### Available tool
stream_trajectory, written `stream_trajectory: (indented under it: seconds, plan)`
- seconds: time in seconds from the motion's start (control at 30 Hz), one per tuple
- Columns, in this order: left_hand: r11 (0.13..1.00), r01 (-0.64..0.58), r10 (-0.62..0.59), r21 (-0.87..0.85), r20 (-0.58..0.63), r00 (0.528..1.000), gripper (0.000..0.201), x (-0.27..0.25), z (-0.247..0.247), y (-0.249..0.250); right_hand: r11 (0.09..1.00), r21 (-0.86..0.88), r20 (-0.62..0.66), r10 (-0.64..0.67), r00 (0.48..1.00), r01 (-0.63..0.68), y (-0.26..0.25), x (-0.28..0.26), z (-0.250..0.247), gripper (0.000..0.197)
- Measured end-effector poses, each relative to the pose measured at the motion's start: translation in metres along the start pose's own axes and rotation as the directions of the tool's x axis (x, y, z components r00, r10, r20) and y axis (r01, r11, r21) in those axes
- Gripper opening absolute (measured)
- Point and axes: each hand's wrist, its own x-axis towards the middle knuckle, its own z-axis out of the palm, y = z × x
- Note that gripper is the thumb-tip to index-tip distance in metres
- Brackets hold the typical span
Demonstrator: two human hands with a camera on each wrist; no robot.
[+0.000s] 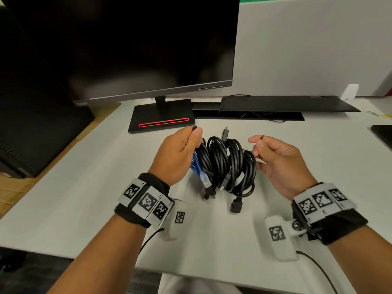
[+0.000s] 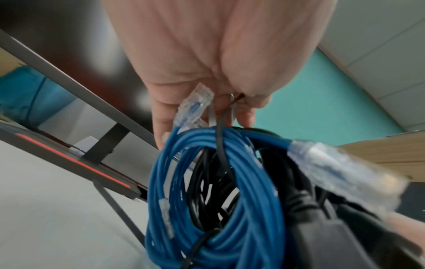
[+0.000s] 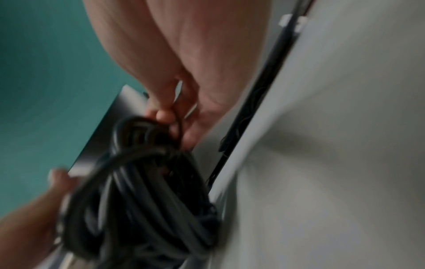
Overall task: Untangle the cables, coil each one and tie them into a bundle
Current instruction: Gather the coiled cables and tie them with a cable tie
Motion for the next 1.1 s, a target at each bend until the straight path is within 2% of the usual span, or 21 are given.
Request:
stream_trajectory:
  seconds: [0.13,0.23,0.33,0.43,0.57,0.67,0.77,0.9,1.03,1.1]
  plan:
    - [0.995,-0.045,0.051,-0.091,0.064,0.997,0.041,-0.002,0.011,0.009,0.957,-0.246,-0.079,-0.176,0.981,0.151,0.000,0.001,0.023,0.029]
    - [0.991,-0.042,0.047,-0.127,0.035,0.998,0.038,-0.005,0.018,0.012,0.952,-0.256,-0.091,-0.200,0.976,0.171,-0.003,0.001,0.033,0.034]
    - [0.981,-0.006,0.007,-0.195,0.000,1.000,0.035,-0.006,0.025,0.015,0.908,-0.339,-0.039,-0.277,0.960,0.249,-0.006,0.000,0.044,0.033]
    - [0.997,-0.025,0.023,-0.071,-0.020,1.000,0.039,-0.006,0.031,0.016,0.855,-0.391,0.067,-0.342,0.937,0.340,-0.015,0.001,0.057,0.030]
    - [0.997,-0.053,0.057,0.059,-0.054,0.997,0.038,-0.006,0.033,0.014,0.835,-0.438,0.156,-0.295,0.943,0.334,-0.021,0.002,0.060,0.030]
    - [0.997,-0.011,0.016,0.075,-0.075,0.997,0.034,-0.007,0.035,0.017,0.891,-0.374,0.165,-0.208,0.964,0.256,-0.023,0.001,0.056,0.030]
    - [0.997,0.037,-0.036,0.066,-0.017,0.999,0.034,-0.007,0.035,0.020,0.927,-0.305,0.198,-0.163,0.966,0.219,-0.026,-0.002,0.054,0.028]
    - [0.996,0.072,-0.076,0.049,0.092,0.993,0.025,-0.005,0.031,0.024,0.948,-0.254,0.179,-0.148,0.973,0.191,-0.025,-0.001,0.057,0.024]
    - [0.998,0.061,-0.063,0.016,0.216,0.974,0.032,-0.003,0.019,0.023,0.960,-0.226,0.167,-0.132,0.977,0.168,-0.027,0.002,0.059,0.028]
    - [0.996,0.054,-0.040,-0.075,0.184,0.982,0.034,-0.003,0.013,0.020,0.961,-0.218,0.168,-0.135,0.976,0.171,-0.028,0.002,0.059,0.029]
